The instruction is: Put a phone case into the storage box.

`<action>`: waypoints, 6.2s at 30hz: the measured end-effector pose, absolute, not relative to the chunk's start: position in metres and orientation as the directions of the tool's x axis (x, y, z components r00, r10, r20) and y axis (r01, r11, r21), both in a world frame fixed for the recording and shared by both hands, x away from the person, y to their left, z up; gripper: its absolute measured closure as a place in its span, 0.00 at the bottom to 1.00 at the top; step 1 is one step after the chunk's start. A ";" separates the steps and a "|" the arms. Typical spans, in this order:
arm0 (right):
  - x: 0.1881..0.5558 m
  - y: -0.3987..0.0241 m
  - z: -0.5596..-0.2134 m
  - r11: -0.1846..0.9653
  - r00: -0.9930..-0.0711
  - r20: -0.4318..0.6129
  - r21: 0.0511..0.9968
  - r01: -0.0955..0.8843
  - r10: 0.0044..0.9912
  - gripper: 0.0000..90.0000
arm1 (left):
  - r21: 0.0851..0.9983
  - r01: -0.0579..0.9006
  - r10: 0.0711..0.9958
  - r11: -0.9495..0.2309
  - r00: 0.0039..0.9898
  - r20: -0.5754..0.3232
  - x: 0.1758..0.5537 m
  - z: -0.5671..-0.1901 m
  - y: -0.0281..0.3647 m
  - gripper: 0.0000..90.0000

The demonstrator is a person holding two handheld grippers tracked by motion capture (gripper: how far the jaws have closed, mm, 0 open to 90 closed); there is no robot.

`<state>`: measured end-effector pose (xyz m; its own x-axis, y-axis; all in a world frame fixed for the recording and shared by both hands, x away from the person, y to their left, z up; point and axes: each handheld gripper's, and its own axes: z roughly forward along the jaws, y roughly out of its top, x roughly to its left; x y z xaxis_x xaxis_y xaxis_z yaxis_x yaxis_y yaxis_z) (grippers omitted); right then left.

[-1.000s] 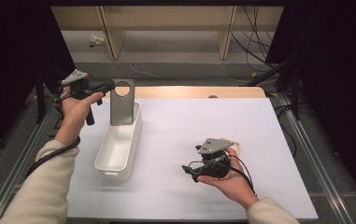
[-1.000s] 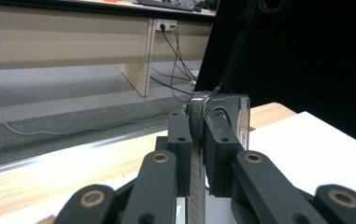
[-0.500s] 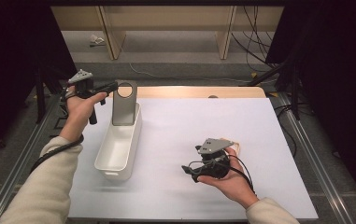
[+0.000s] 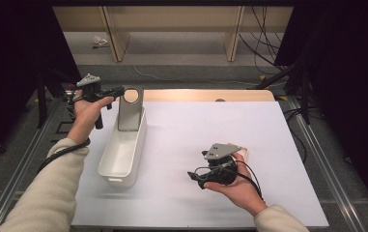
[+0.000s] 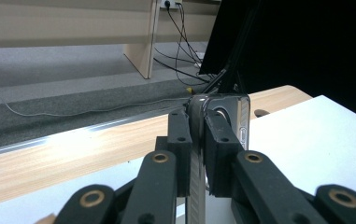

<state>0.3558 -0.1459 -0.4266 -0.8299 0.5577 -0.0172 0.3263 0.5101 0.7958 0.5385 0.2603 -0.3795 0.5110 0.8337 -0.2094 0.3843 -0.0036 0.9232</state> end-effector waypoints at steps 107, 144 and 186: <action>0.391 -0.244 -0.417 0.354 -0.592 0.004 0.799 0.487 0.806 0.18 | 0.939 0.294 0.767 -0.179 0.640 -0.054 0.336 -0.415 0.208 0.00; 0.401 -0.253 -0.427 0.365 -0.535 0.006 0.724 0.585 0.845 0.60 | 0.934 0.313 0.757 -0.174 0.649 -0.077 0.338 -0.422 0.208 0.00; 0.421 -0.259 -0.458 0.488 -0.506 -0.059 0.383 0.785 0.861 1.00 | 0.928 0.311 0.754 -0.203 0.655 -0.055 0.335 -0.424 0.203 0.00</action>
